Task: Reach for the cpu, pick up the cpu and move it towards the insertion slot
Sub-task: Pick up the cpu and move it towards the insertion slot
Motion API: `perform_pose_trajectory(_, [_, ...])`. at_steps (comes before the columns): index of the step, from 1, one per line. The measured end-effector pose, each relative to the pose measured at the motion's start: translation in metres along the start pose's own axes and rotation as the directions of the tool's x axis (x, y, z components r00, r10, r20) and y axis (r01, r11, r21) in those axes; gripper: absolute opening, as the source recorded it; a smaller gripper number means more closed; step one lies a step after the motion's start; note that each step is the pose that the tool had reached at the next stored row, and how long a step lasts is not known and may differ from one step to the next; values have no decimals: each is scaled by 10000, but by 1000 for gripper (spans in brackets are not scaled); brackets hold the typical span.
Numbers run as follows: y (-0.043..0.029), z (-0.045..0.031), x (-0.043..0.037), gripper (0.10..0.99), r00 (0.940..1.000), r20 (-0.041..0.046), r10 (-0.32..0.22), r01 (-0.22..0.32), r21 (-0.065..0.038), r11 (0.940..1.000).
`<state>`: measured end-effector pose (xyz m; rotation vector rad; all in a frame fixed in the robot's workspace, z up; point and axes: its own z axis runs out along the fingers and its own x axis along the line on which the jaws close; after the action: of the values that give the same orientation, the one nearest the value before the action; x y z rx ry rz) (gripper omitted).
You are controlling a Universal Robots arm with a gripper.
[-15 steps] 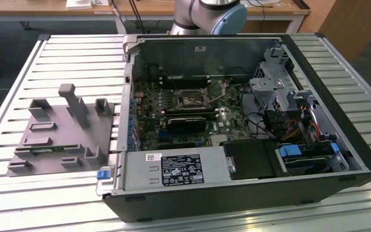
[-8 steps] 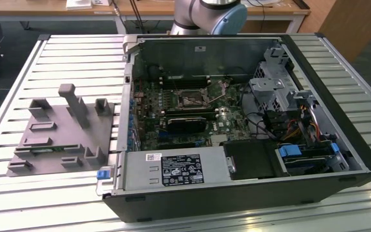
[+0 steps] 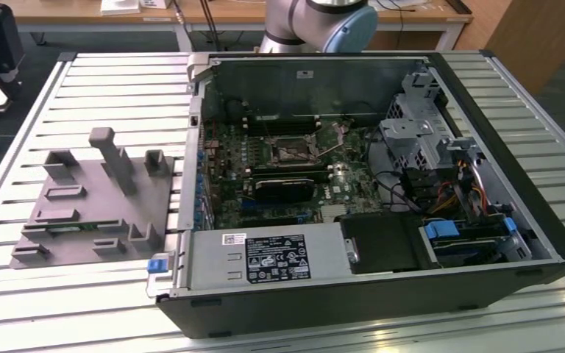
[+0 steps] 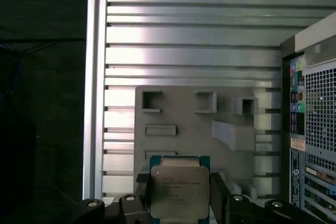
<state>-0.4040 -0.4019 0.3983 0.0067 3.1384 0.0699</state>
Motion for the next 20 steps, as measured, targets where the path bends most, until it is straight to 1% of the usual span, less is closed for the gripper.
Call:
perform_pose_trajectory(2, [0,0,-41,541,10000,-1,1,-1,-30,10000])
perform_pose_trajectory(5, [0,0,-76,541,10000,0,0,0,-34,10000])
perform_pose_trajectory(8, [-3,-2,-88,541,10000,0,2,-2,-35,10000])
perform_pose_trajectory(11, [-6,-2,-93,541,10000,-2,-4,3,-72,10000])
perform_pose_trajectory(13, [-5,-2,-109,541,10000,-2,-4,4,-76,10000])
perform_pose_trajectory(16, [-5,-2,-174,541,10000,-2,-4,4,-77,10000])
perform_pose_trajectory(20, [-5,-1,-289,541,10000,-2,-5,5,-77,10000])
